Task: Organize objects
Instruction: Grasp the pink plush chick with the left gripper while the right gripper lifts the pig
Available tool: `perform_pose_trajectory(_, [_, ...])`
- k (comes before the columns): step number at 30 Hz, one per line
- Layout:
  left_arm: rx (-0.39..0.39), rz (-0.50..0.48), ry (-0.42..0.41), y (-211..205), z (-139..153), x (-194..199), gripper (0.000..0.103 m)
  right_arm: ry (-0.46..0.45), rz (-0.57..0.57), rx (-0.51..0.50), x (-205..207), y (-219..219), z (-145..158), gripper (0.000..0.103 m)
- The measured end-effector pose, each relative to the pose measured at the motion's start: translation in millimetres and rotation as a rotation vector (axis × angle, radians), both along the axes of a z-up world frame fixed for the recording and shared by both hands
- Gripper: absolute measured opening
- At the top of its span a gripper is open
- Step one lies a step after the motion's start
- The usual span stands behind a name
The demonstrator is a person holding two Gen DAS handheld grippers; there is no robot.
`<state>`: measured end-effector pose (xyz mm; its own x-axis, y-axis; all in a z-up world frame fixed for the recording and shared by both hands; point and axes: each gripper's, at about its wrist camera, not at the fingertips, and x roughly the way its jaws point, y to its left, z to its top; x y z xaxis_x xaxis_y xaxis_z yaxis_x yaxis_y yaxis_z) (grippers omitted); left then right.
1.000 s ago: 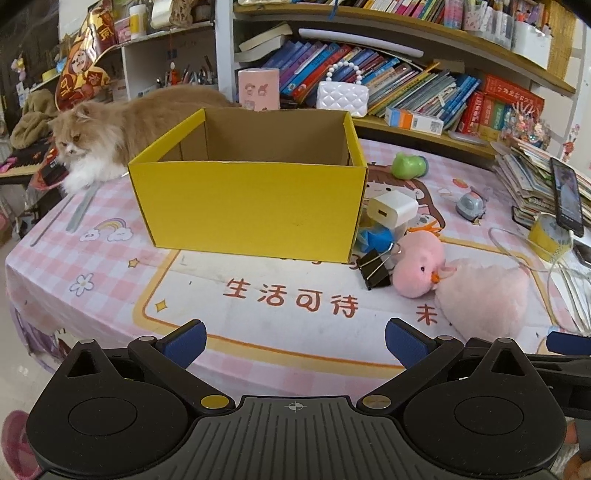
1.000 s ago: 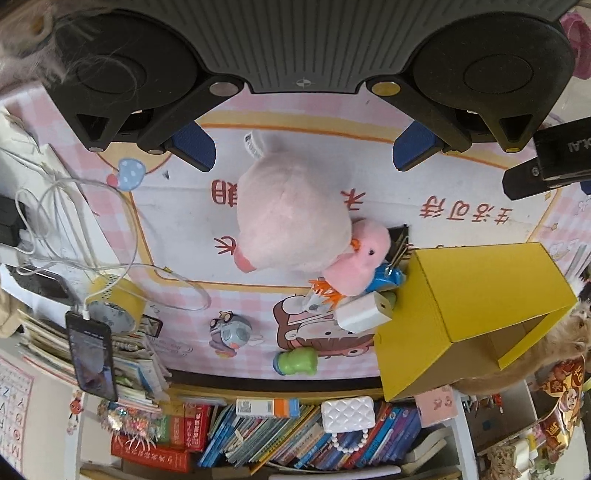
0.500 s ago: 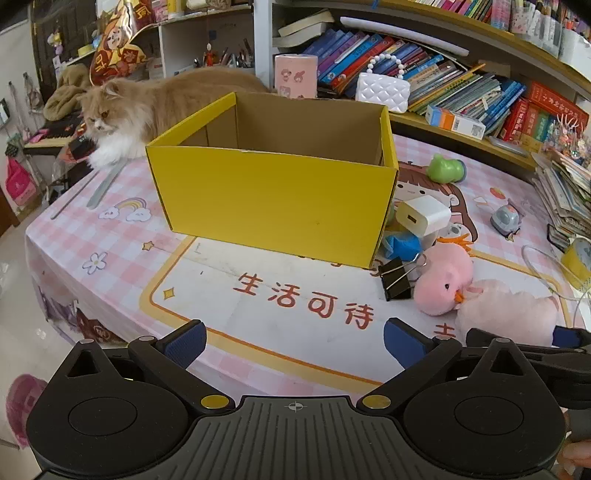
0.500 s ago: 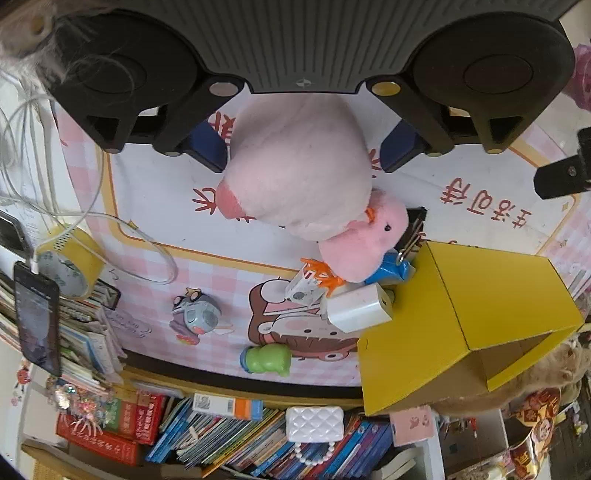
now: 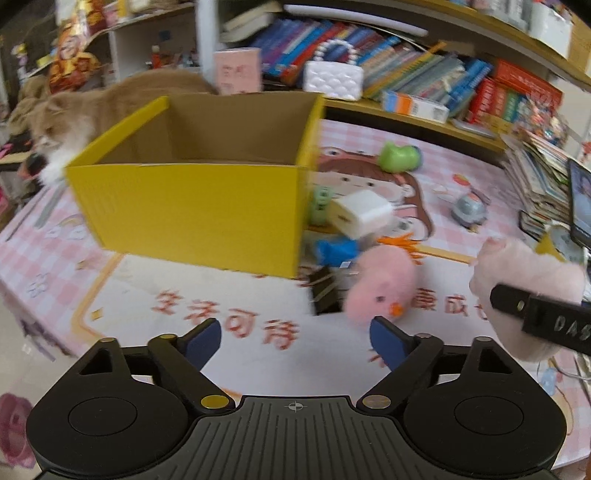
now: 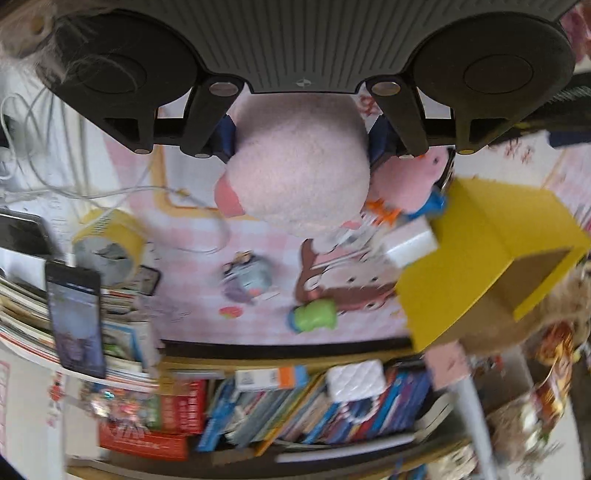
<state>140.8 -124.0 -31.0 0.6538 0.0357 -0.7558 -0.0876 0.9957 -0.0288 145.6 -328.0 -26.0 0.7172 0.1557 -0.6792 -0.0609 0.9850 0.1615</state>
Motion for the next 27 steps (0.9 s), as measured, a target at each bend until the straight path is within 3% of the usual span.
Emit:
perform_pose_trajectory(9, [-0.008, -0.103, 0.000, -36.6, -13.3, 25.7, 0.056, -0.035, -0.028, -0.003, 3.5, -18.8, 7.7, 0.065])
perform_pose_trajectory(20, [0.043, -0.150, 0.039, -60.3, -36.2, 61.3, 0.053, -0.014, -0.019, -0.020, 8.0, -27.7, 5.4, 0.065])
perform_pose_trajectory(23, [0.069, -0.162, 0.048, -67.0, -41.4, 66.8, 0.047, -0.010, -0.020, -0.032, 5.2, -29.2, 4.6, 0.065])
perform_pose_trajectory(27, [0.058, -0.177, 0.028, -69.5, -33.8, 60.4, 0.044, -0.009, -0.041, -0.055, -0.8, -30.1, 5.1, 0.065])
